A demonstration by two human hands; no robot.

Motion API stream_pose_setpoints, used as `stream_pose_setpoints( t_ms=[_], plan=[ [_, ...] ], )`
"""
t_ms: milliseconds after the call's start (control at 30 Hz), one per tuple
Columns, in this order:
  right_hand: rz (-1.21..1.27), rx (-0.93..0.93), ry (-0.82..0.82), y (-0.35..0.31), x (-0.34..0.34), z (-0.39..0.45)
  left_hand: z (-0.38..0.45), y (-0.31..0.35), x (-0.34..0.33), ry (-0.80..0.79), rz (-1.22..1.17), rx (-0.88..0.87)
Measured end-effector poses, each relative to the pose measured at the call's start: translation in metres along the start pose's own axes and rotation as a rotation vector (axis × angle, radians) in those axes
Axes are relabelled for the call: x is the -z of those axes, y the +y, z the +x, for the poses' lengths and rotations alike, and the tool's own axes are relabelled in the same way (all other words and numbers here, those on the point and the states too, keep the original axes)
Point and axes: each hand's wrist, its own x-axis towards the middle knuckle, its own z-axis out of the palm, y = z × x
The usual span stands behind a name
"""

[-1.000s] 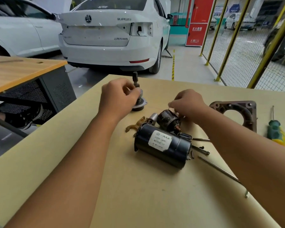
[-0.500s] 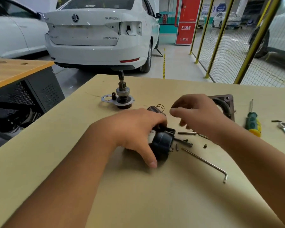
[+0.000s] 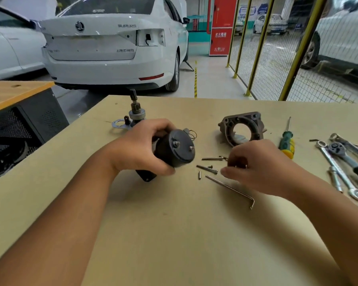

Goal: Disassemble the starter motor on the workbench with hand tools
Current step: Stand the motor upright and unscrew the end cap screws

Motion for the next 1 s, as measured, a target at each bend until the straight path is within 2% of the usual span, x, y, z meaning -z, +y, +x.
stream_pose_setpoints(
  t_ms=[167, 267, 333, 367, 467, 567, 667, 733, 833, 1000],
  plan=[
    [-0.004, -0.029, 0.027, 0.01, 0.008, 0.002, 0.005, -0.019, -0.004, 0.124, -0.372, -0.014],
    [0.111, -0.123, 0.273, 0.022, 0.017, 0.003, 0.006, -0.024, -0.011, 0.115, -0.477, -0.024],
    [0.209, -0.195, 0.486, 0.031, 0.024, 0.005, 0.006, -0.021, -0.011, 0.105, -0.499, -0.05],
    [0.201, -0.229, 0.534, 0.035, 0.025, 0.006, 0.006, -0.019, -0.011, 0.115, -0.472, -0.064],
    [0.185, -0.325, 0.505, 0.049, 0.026, 0.008, 0.006, -0.005, -0.011, 0.177, -0.378, -0.066],
    [0.244, -0.238, 0.589, 0.049, 0.024, 0.006, 0.005, 0.002, -0.007, 0.19, -0.28, -0.06],
    [0.375, -0.083, 0.689, 0.029, 0.016, 0.002, 0.003, -0.002, -0.005, 0.096, -0.416, -0.071],
    [0.447, 0.005, 0.63, 0.012, 0.003, 0.001, 0.001, -0.004, -0.005, -0.039, -0.545, -0.063],
    [0.469, 0.092, 0.419, -0.006, -0.021, 0.001, -0.003, -0.004, -0.002, -0.222, -0.652, -0.025],
    [0.407, 0.238, 0.293, -0.022, -0.045, 0.01, -0.002, -0.003, -0.003, -0.375, -0.685, 0.001]
  ],
)
